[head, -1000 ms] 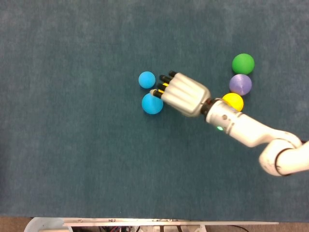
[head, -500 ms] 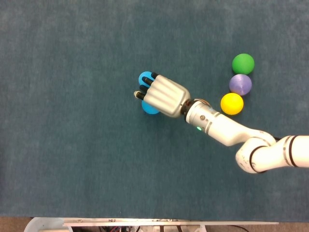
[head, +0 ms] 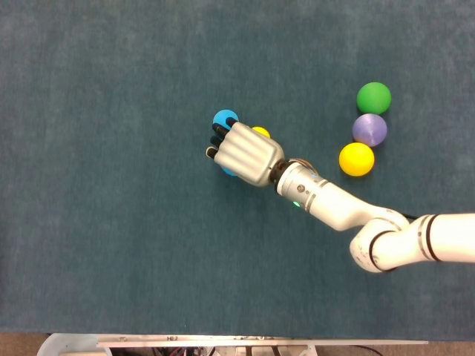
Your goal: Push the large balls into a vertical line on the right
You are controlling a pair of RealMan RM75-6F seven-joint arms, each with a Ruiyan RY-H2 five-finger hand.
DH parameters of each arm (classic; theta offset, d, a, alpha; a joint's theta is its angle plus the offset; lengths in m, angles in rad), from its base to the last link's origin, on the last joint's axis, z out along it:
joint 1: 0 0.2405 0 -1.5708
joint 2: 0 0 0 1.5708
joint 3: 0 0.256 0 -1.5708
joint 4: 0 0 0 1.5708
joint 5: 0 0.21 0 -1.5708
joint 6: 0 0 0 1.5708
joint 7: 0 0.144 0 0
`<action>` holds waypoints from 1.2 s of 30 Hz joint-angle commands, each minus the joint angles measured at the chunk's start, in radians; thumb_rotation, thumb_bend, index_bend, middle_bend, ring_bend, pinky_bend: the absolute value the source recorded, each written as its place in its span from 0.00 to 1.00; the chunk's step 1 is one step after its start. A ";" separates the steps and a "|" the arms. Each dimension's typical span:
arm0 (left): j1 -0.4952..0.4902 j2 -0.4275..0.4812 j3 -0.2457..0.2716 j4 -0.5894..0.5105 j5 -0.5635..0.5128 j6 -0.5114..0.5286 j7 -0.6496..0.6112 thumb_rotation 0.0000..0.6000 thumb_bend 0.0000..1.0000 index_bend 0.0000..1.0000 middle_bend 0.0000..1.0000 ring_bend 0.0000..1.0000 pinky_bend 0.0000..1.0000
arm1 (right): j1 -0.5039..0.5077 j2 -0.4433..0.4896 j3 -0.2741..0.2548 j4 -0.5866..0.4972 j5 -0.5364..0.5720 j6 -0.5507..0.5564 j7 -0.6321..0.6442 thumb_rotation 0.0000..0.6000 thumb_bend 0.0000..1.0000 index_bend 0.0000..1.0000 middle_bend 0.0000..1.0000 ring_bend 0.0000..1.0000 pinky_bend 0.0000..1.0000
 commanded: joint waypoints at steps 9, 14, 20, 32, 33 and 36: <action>0.004 -0.006 0.001 0.014 0.005 0.003 -0.014 1.00 0.40 0.32 0.17 0.24 0.27 | -0.024 0.000 -0.019 0.010 -0.090 0.038 0.086 1.00 0.02 0.46 0.48 0.30 0.32; 0.006 -0.006 0.001 0.019 0.002 0.004 -0.018 1.00 0.40 0.32 0.17 0.24 0.27 | -0.046 0.057 -0.030 -0.045 -0.143 0.066 0.133 1.00 0.02 0.46 0.48 0.30 0.32; 0.002 -0.011 0.001 0.022 0.005 -0.005 -0.019 1.00 0.40 0.32 0.17 0.24 0.27 | -0.097 0.165 -0.080 -0.121 -0.211 0.100 0.185 1.00 0.02 0.46 0.49 0.30 0.32; -0.019 -0.014 -0.002 0.013 0.014 -0.029 -0.006 1.00 0.40 0.32 0.17 0.24 0.27 | -0.202 0.304 -0.178 -0.195 -0.335 0.165 0.310 1.00 0.02 0.46 0.49 0.30 0.32; -0.021 -0.014 -0.002 0.012 0.014 -0.030 -0.005 1.00 0.40 0.32 0.17 0.24 0.27 | -0.210 0.314 -0.185 -0.196 -0.348 0.170 0.322 1.00 0.02 0.46 0.49 0.30 0.32; -0.024 -0.014 -0.002 0.008 0.014 -0.034 -0.001 1.00 0.40 0.32 0.17 0.24 0.27 | -0.227 0.333 -0.198 -0.200 -0.375 0.178 0.345 1.00 0.02 0.46 0.49 0.30 0.32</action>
